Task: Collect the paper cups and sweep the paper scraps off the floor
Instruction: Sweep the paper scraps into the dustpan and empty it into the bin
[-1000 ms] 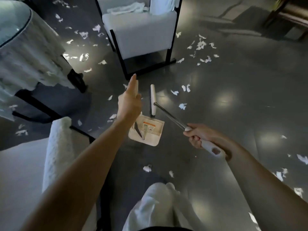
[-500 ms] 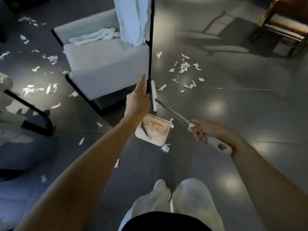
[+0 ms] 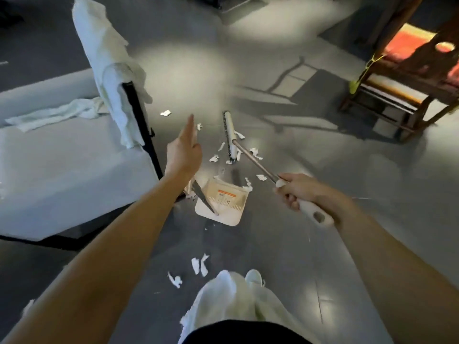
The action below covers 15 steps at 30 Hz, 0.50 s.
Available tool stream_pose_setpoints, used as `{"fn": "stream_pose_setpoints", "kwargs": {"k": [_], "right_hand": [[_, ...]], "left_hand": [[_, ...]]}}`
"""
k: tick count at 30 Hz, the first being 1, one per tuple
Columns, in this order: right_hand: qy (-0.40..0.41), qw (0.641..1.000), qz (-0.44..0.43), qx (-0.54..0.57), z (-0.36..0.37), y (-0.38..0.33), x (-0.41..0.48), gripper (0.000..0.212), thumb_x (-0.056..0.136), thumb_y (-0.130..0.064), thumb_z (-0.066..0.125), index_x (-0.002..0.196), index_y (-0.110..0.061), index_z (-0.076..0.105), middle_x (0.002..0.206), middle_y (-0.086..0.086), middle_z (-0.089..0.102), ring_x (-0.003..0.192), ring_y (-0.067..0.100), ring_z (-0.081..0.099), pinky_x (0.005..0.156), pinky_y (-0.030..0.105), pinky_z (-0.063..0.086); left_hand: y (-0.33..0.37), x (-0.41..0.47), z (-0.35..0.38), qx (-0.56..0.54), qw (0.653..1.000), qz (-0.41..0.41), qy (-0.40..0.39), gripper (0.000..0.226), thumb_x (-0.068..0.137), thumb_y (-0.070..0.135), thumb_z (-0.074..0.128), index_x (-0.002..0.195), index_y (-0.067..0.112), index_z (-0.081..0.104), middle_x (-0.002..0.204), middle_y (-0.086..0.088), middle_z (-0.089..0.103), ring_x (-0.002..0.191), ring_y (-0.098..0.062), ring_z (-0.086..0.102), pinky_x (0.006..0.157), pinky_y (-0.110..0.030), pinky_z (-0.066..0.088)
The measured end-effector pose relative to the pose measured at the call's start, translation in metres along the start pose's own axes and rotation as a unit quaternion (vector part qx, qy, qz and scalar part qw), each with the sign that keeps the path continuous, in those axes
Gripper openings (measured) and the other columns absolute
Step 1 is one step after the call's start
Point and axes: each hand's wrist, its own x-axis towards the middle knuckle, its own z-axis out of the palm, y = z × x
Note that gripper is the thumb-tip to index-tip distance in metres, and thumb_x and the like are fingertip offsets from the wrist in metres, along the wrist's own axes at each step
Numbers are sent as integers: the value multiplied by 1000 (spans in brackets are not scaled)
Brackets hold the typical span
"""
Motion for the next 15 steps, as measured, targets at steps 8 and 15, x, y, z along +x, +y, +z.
{"fn": "stream_pose_setpoints", "kwargs": {"k": [8, 15], "right_hand": [[-67, 997, -13, -43, -86, -182, 177, 21, 94, 7, 47, 89, -13, 48, 38, -5, 39, 28, 0, 30, 27, 11, 25], [-139, 985, 14, -102, -124, -340, 333, 16, 92, 2, 55, 89, -13, 54, 45, -4, 41, 35, 3, 33, 30, 13, 28]], "left_hand": [[34, 201, 61, -40, 996, -54, 60, 72, 92, 7, 50, 151, 35, 19, 144, 5, 47, 98, -14, 61, 70, -3, 37], [37, 388, 88, -78, 981, -130, 120, 70, 92, 11, 57, 149, 36, 25, 147, 2, 43, 112, -14, 55, 78, -4, 39]]}}
